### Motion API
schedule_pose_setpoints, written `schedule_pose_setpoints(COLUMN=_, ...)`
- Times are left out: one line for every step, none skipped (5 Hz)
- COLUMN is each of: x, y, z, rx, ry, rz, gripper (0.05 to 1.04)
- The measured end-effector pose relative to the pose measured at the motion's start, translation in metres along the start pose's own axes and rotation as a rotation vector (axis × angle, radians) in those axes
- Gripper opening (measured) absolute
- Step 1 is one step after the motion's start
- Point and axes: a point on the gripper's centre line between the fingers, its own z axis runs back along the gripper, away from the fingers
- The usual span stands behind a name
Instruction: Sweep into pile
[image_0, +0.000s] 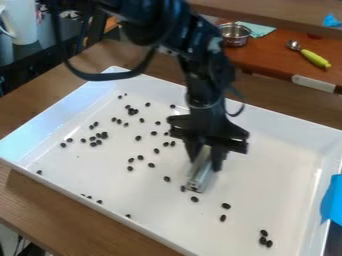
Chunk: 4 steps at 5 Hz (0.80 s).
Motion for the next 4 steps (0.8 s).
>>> schedule_pose_setpoints(x=-0.002, y=0.023, z=0.002, rx=-0.001, ry=-0.001, rz=-0.024, gripper=0.381)
schedule_pose_setpoints(x=0.0, y=0.048, z=0.001, rx=0.016, ry=-0.003, rz=-0.029, gripper=0.381)
schedule_pose_setpoints(x=0.008, y=0.074, z=-0.001, rx=0.057, ry=-0.028, rz=-0.018, gripper=0.381)
schedule_pose_setpoints(x=0.009, y=0.095, z=-0.001, rx=0.094, ry=-0.034, rz=-0.022, gripper=0.38)
